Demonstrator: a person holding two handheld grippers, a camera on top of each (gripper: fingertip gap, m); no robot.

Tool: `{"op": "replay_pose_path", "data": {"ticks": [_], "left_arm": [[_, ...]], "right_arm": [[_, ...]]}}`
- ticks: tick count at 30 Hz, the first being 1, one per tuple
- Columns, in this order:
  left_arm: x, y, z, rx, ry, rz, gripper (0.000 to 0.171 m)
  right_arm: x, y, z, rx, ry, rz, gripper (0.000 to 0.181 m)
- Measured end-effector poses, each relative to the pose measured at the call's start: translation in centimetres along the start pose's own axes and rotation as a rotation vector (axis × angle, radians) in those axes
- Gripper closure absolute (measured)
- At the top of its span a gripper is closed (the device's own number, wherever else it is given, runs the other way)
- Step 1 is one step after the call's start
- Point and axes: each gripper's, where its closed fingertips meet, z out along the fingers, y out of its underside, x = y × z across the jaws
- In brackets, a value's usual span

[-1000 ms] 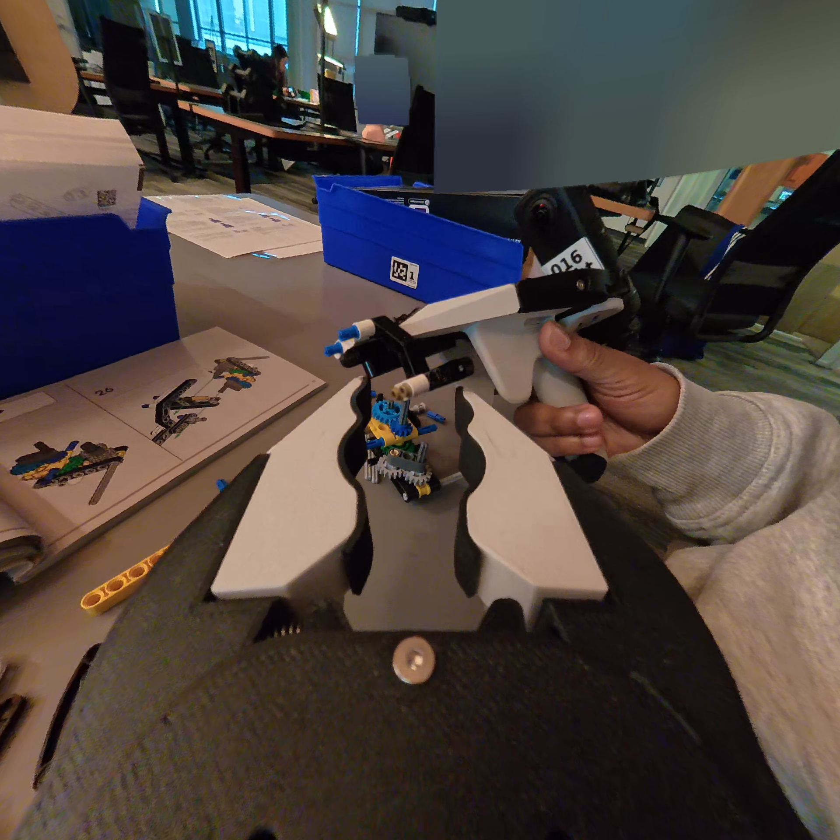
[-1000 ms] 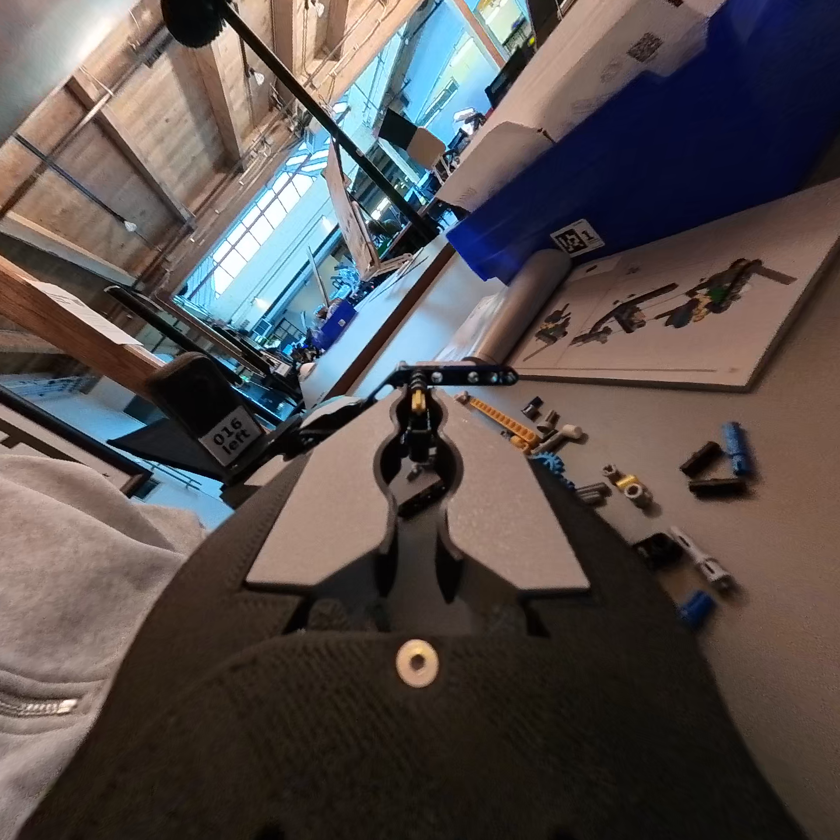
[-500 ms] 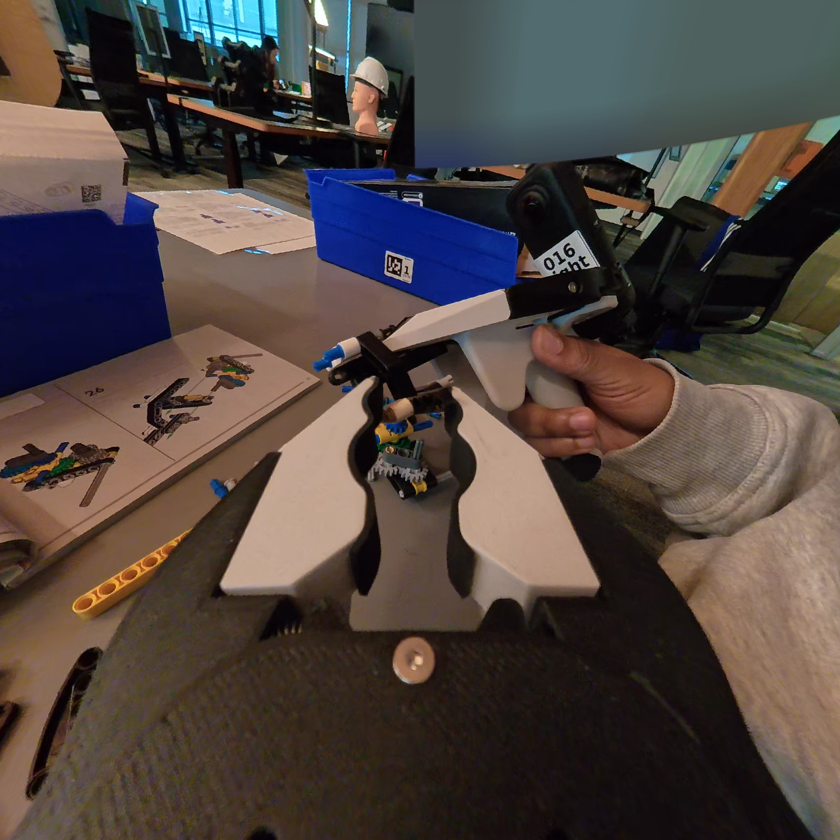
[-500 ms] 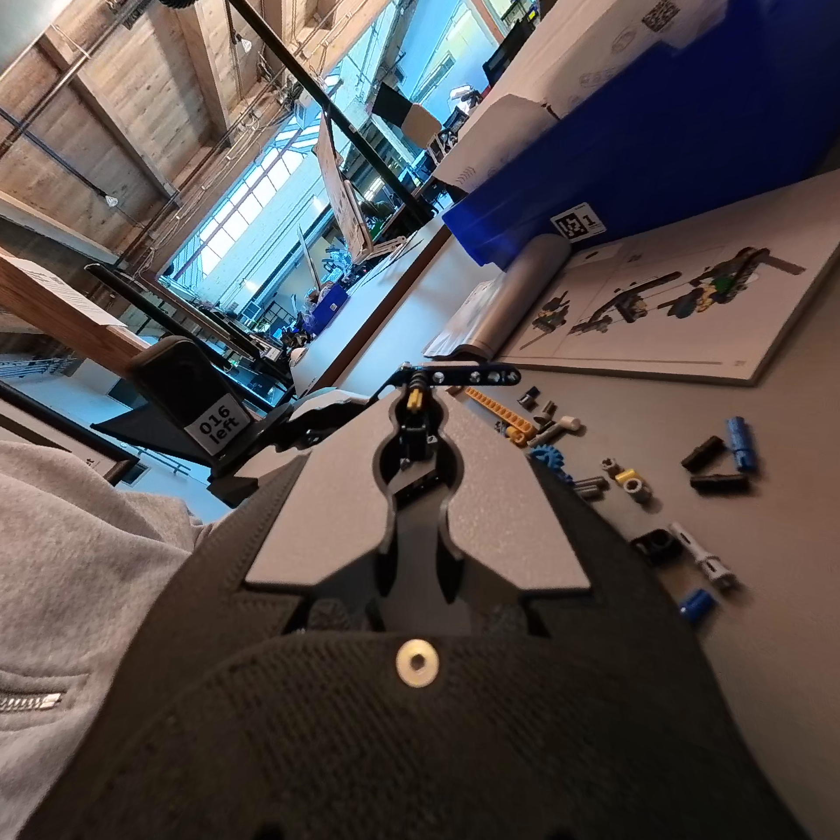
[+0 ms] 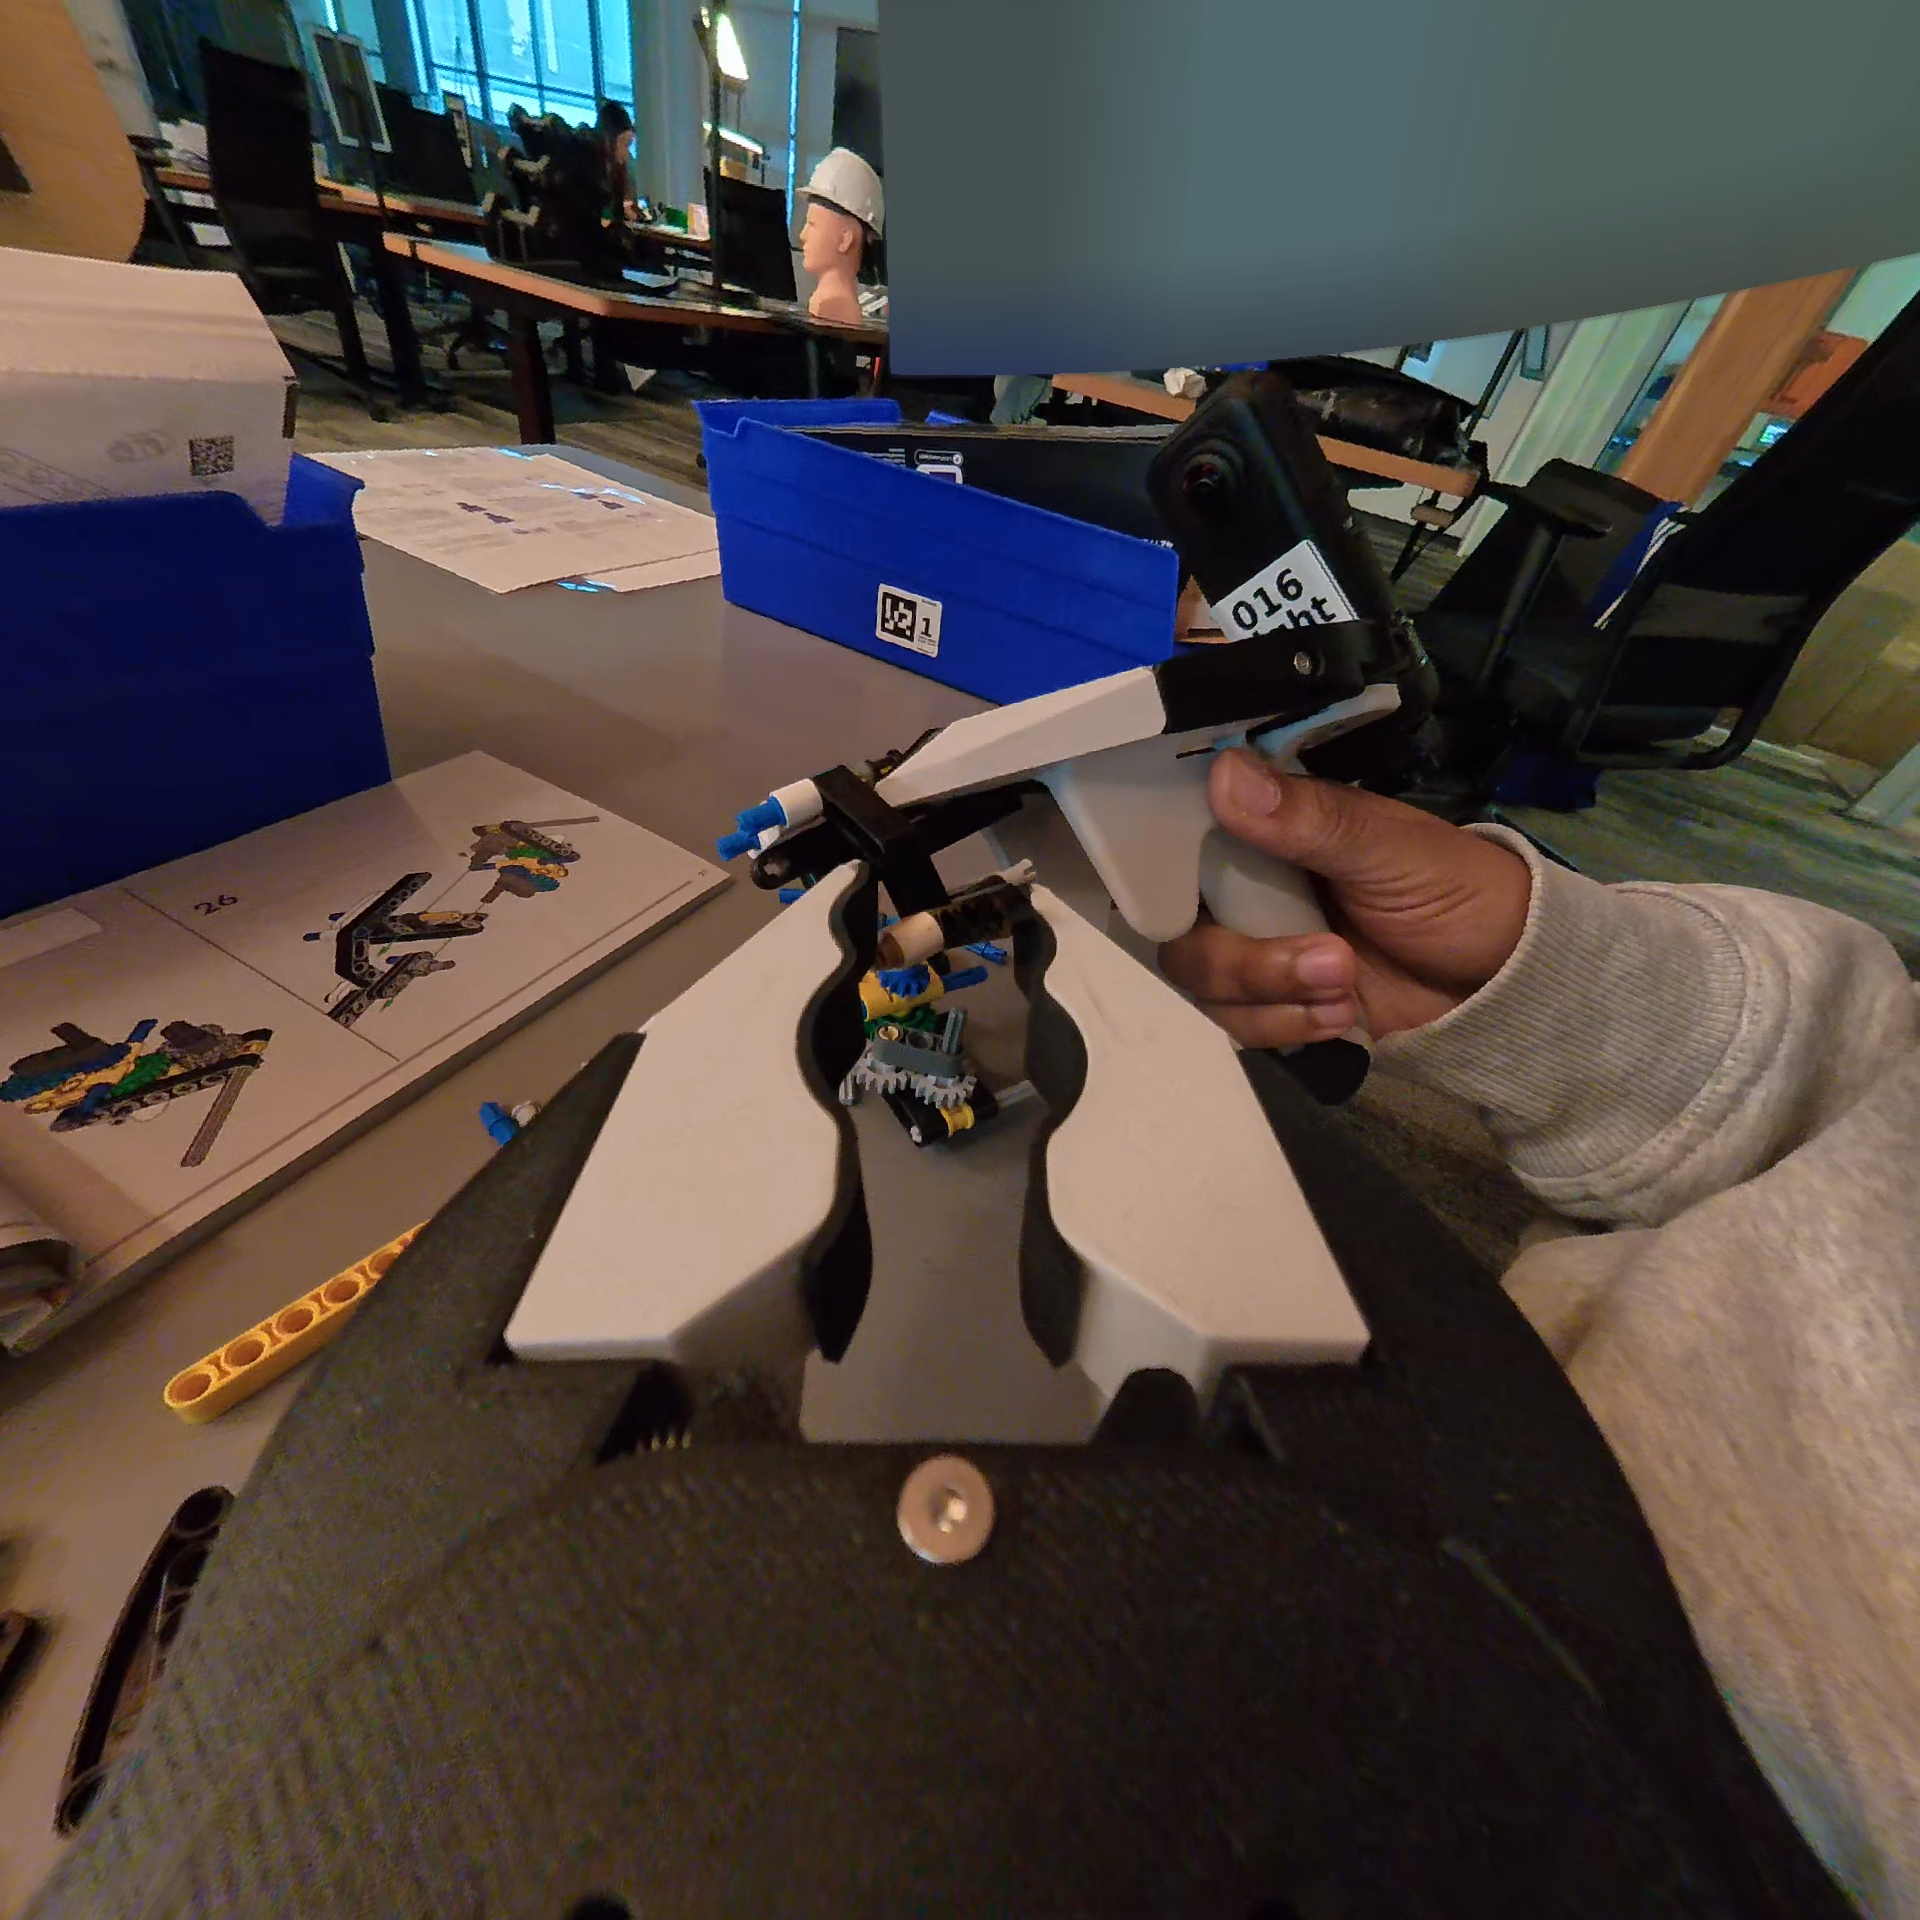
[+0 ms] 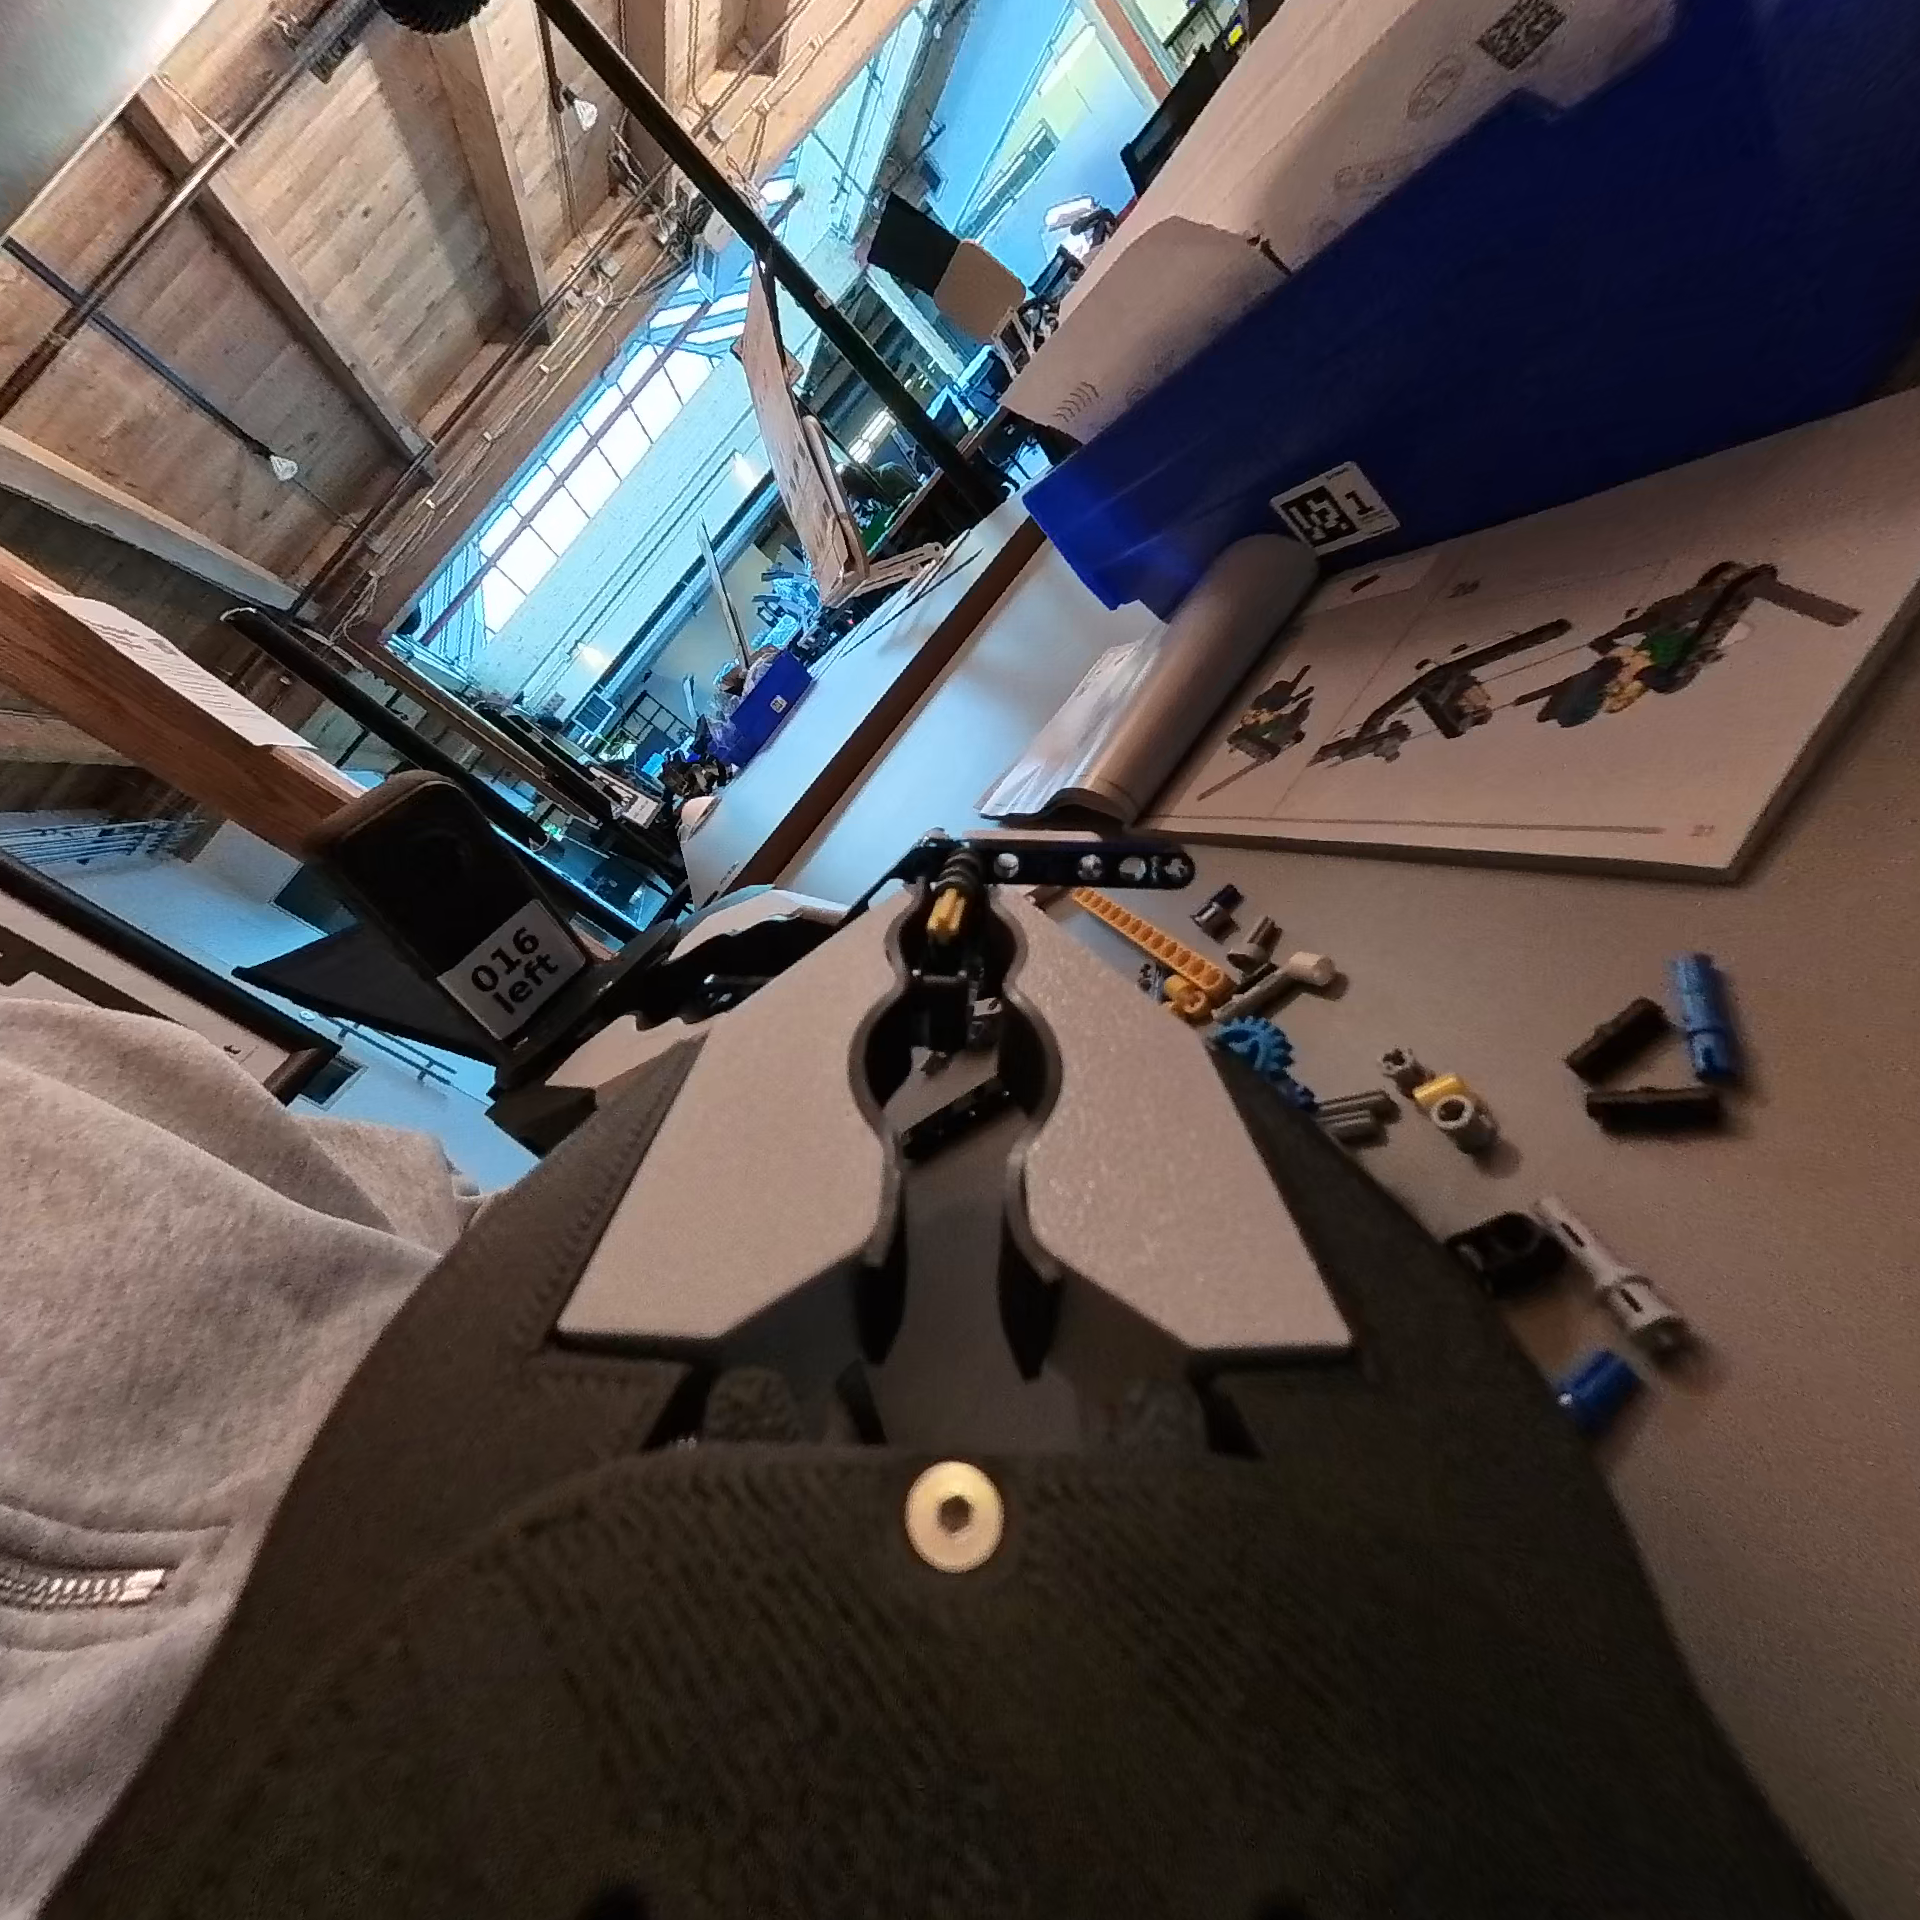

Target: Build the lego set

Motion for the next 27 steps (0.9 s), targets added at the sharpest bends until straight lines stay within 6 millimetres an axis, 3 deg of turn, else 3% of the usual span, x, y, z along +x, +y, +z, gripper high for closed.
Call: {"op": "replay_pose_path", "data": {"ticks": [27], "left_arm": [[0.02,-0.87,-0.54,0.054,0.014,-0.026,0.148]], "right_arm": [[-0.44,-0.15,-0.16,0.008,-0.038,0.002,0.167]]}}
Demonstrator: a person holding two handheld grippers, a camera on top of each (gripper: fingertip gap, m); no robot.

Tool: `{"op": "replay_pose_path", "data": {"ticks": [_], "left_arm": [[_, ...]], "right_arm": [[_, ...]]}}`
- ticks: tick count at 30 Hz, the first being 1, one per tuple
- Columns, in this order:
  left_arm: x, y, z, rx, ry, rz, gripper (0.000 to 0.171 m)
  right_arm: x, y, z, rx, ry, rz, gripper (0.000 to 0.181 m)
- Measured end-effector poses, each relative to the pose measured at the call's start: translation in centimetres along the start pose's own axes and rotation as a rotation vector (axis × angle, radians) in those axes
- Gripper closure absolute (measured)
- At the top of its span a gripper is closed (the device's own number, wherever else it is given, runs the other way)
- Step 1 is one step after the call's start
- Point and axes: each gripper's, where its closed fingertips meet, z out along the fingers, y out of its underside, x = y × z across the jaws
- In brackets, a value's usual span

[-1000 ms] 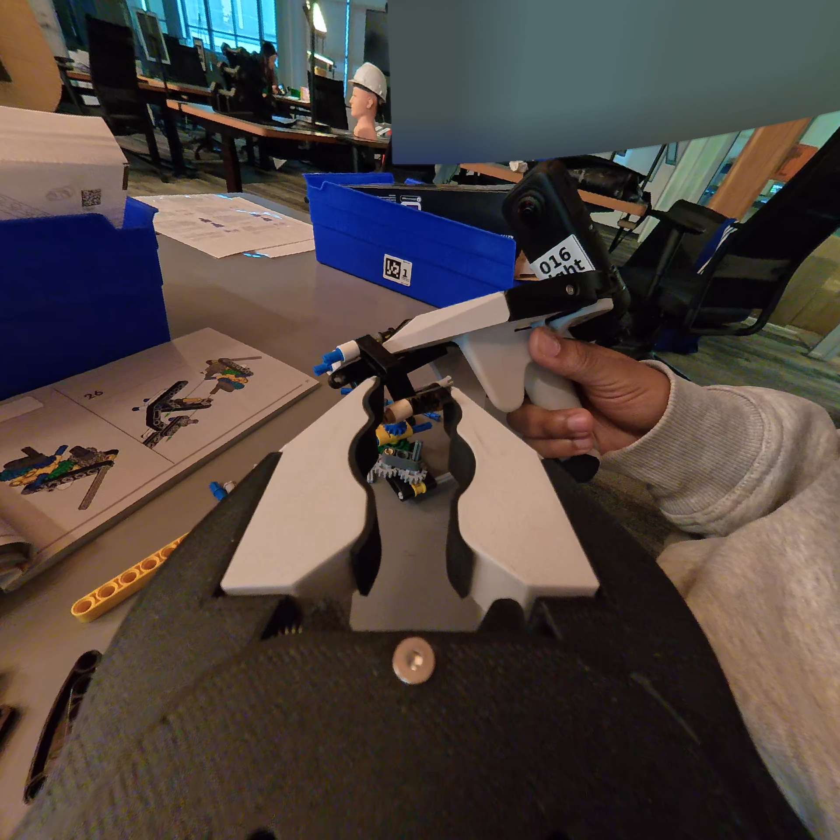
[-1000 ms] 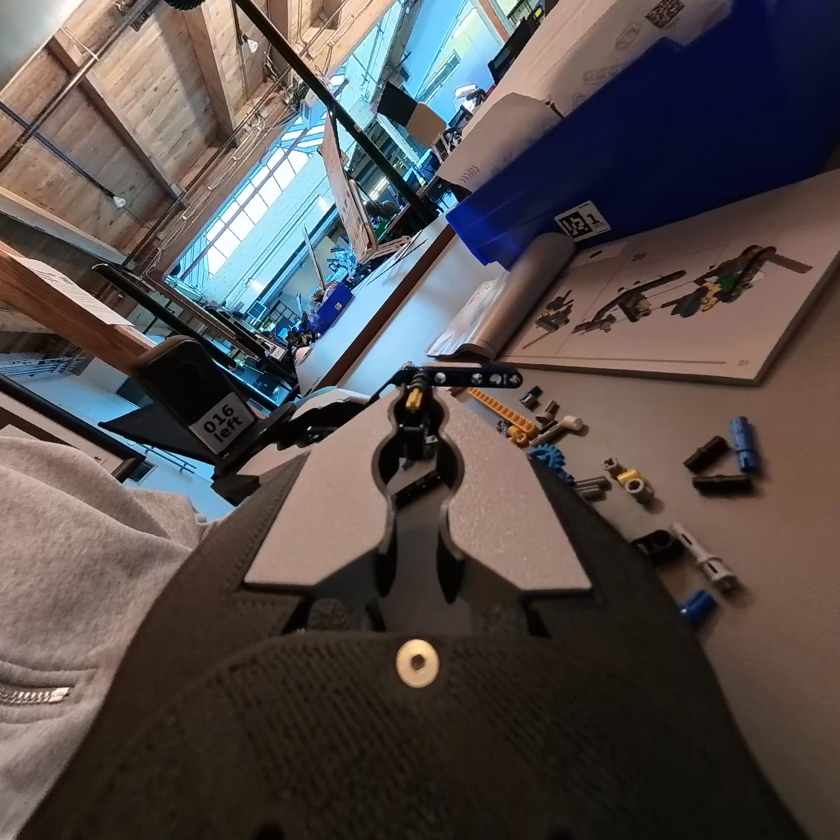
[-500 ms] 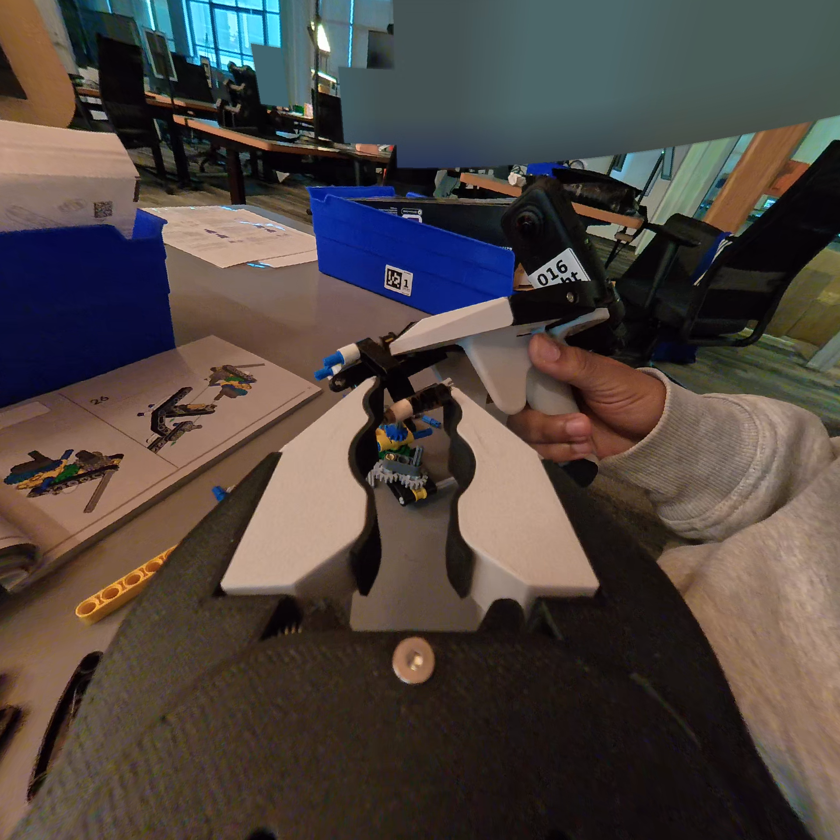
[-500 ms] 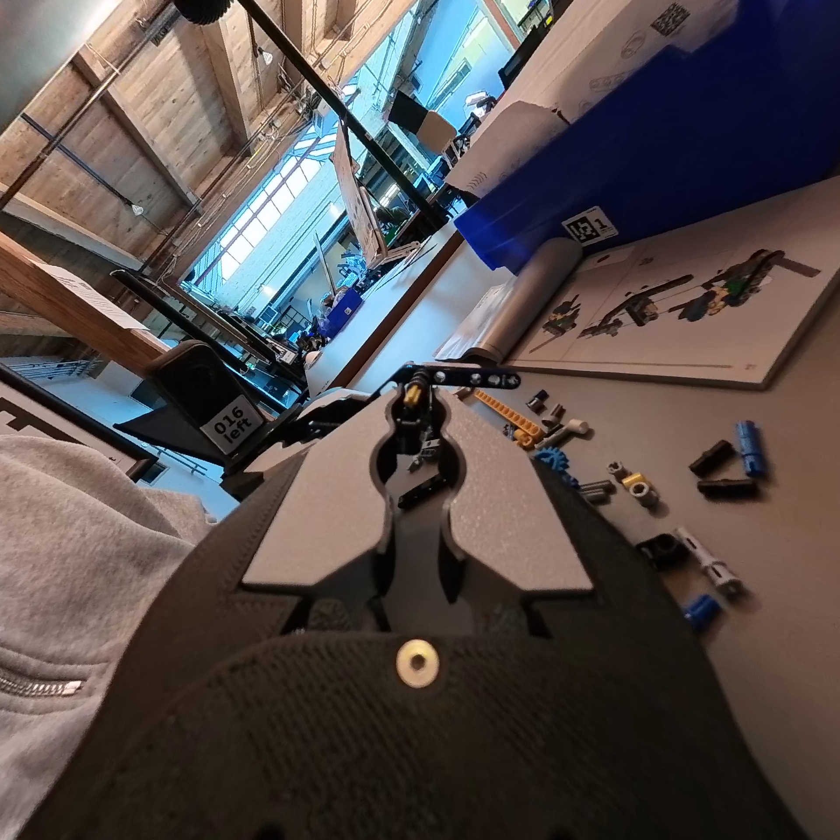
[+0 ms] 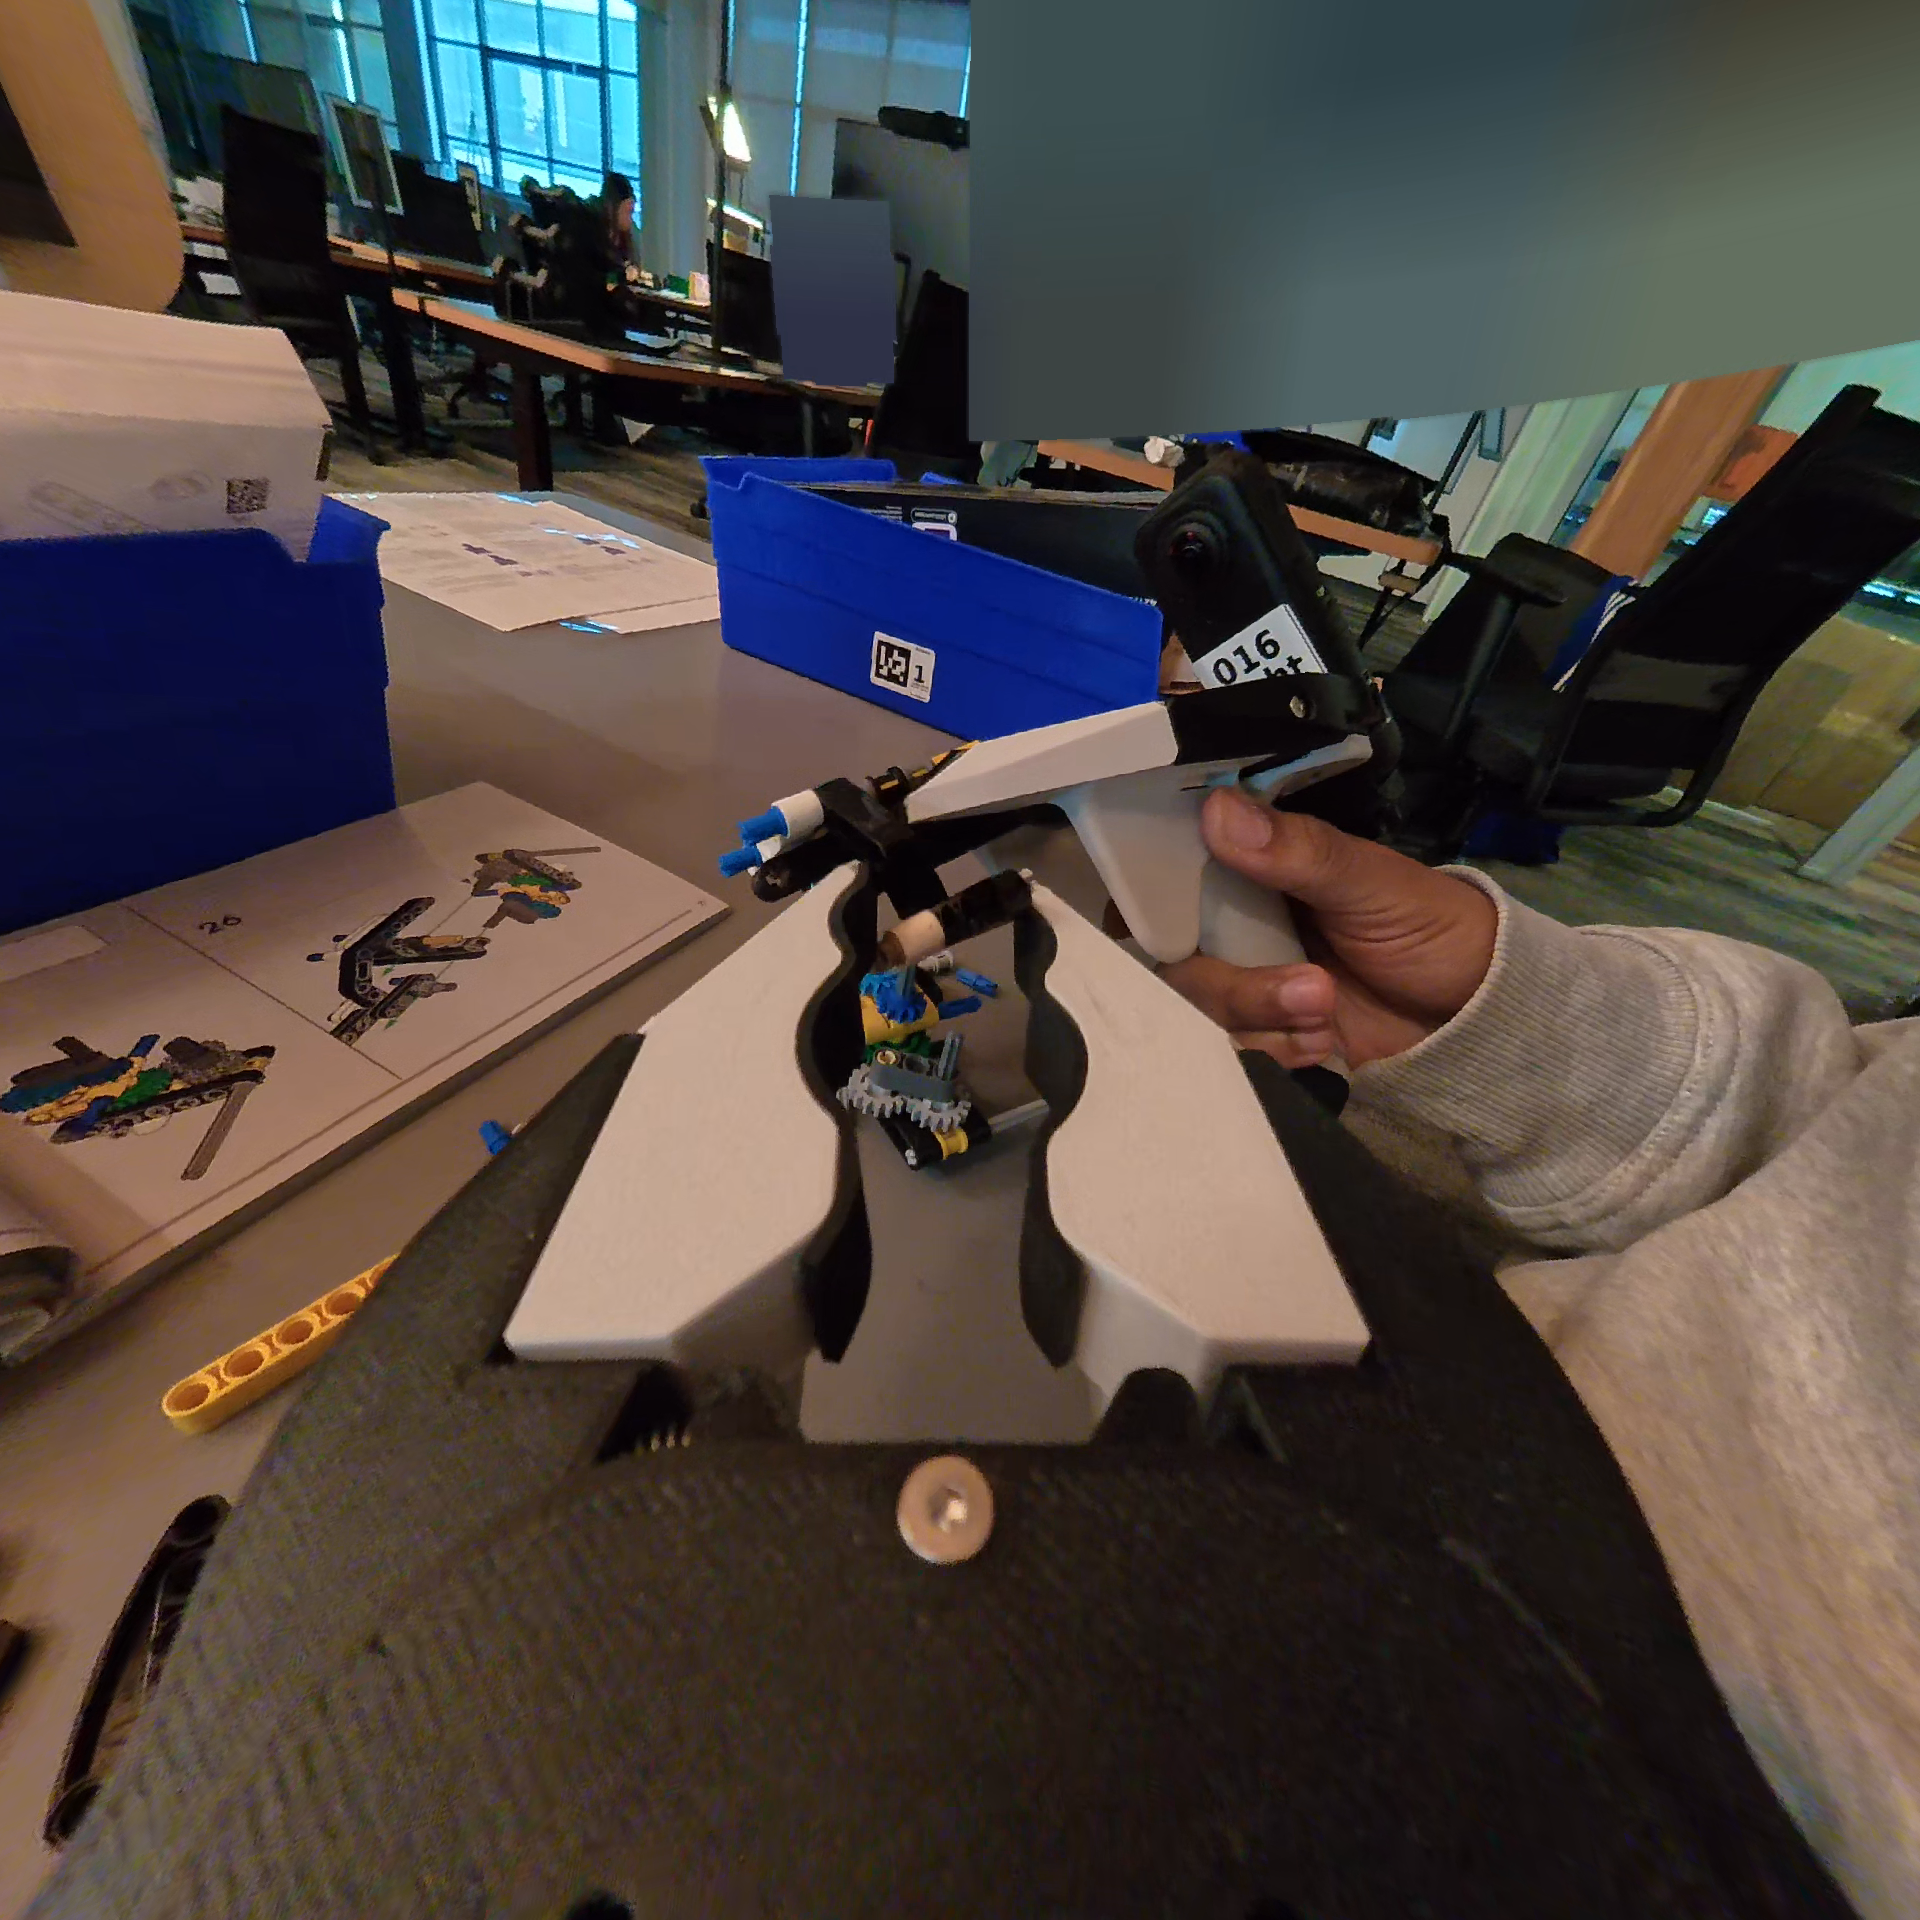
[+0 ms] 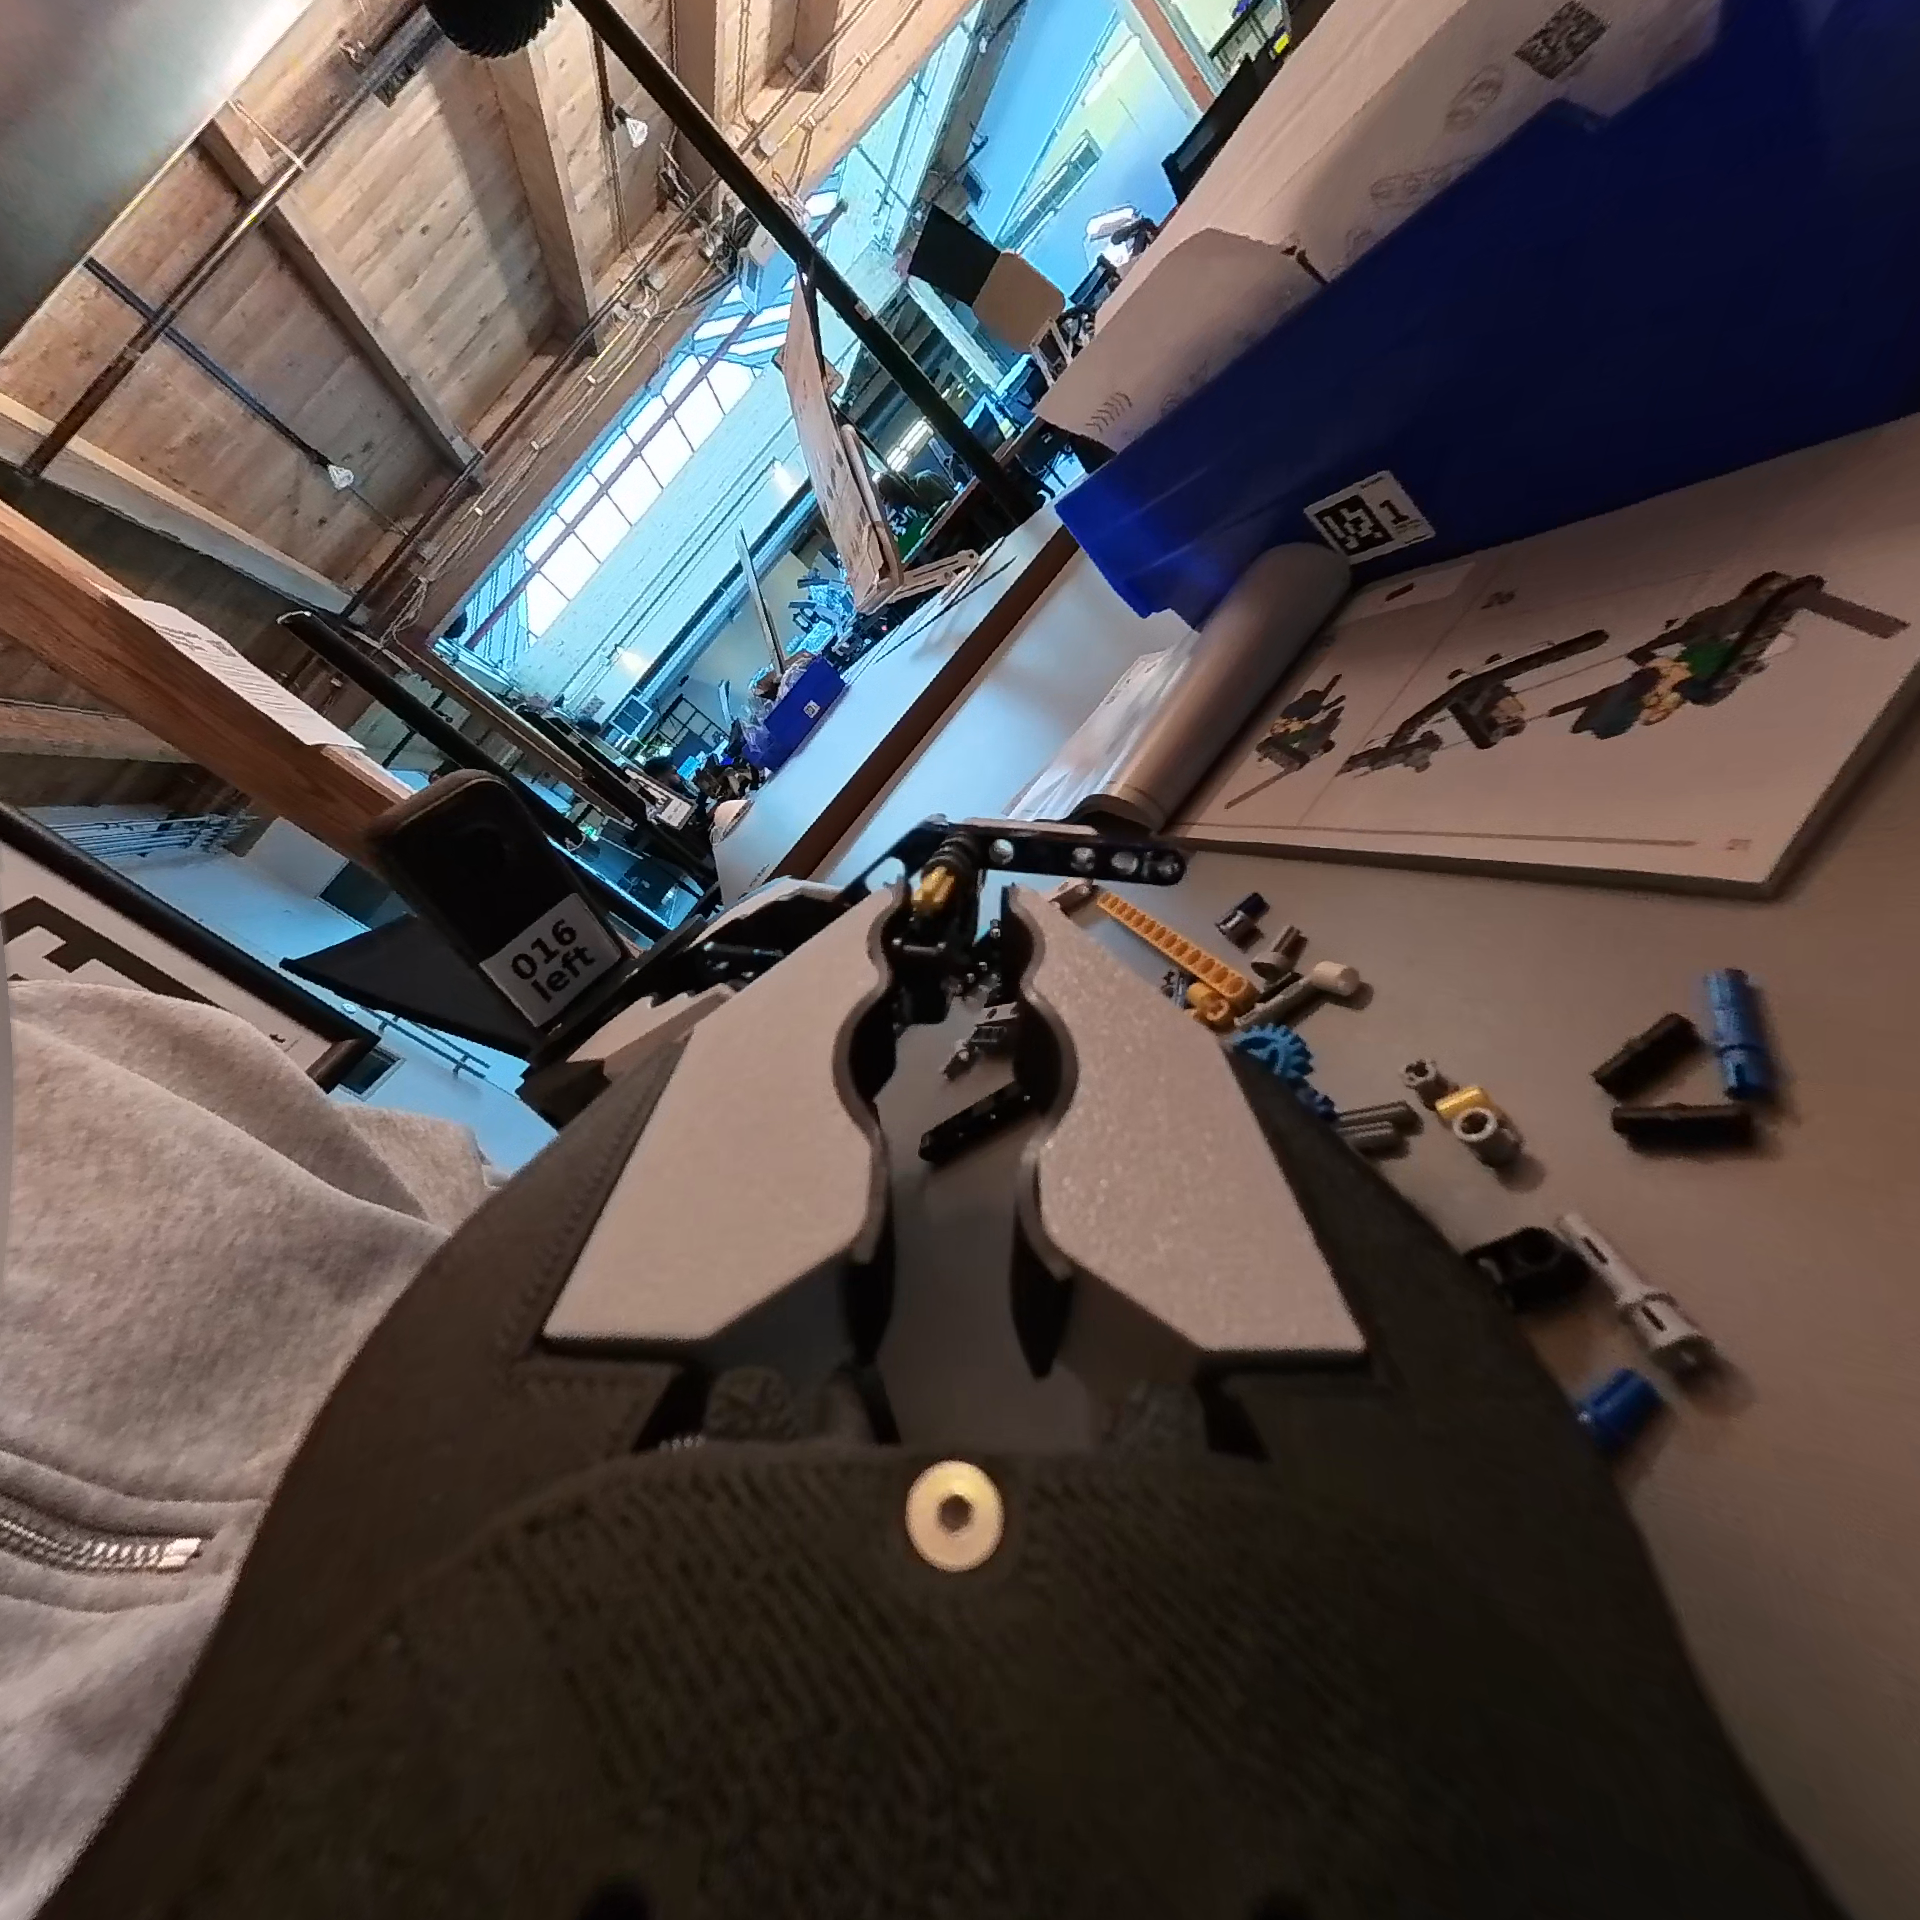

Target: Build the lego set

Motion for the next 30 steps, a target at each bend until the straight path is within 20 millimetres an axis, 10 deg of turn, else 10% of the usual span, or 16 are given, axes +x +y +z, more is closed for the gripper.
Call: {"op": "replay_pose_path", "data": {"ticks": [30], "left_arm": [[-0.78,-0.61,-0.41,0.036,-0.016,-0.054,0.148]], "right_arm": [[0.15,-0.70,-0.54,0.031,-0.010,0.008,0.159]]}}
